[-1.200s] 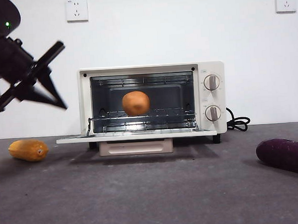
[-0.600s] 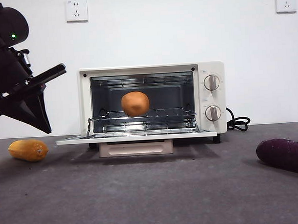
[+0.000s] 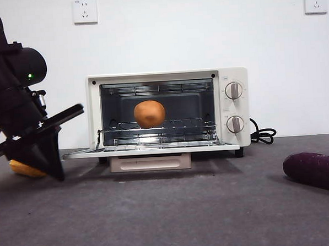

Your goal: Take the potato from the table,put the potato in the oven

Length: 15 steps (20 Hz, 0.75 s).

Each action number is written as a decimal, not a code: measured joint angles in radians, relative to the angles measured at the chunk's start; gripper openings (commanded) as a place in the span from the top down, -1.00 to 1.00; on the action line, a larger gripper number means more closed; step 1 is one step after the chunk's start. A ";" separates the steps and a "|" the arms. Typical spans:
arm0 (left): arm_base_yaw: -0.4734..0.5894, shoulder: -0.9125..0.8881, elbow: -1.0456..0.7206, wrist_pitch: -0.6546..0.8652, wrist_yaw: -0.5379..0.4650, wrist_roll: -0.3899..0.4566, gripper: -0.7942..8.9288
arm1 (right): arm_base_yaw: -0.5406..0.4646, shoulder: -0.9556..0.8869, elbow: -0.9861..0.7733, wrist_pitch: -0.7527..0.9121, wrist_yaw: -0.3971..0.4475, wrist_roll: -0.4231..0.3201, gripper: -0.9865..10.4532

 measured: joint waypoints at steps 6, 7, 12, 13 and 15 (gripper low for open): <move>0.000 0.000 0.000 0.006 0.009 -0.054 0.85 | 0.000 0.000 -0.023 0.000 0.000 0.000 0.83; 0.001 0.000 -0.001 0.008 0.010 -0.060 0.85 | 0.000 0.000 -0.027 0.000 0.000 0.000 0.83; 0.009 0.000 -0.002 0.014 0.031 -0.081 0.85 | 0.000 0.002 -0.039 0.000 0.001 0.001 0.83; 0.013 0.000 -0.004 0.019 0.046 -0.089 0.85 | 0.000 0.002 -0.039 0.000 0.001 0.003 0.83; 0.021 0.001 -0.008 0.032 0.072 -0.106 0.85 | 0.000 0.001 -0.039 0.000 0.001 0.003 0.83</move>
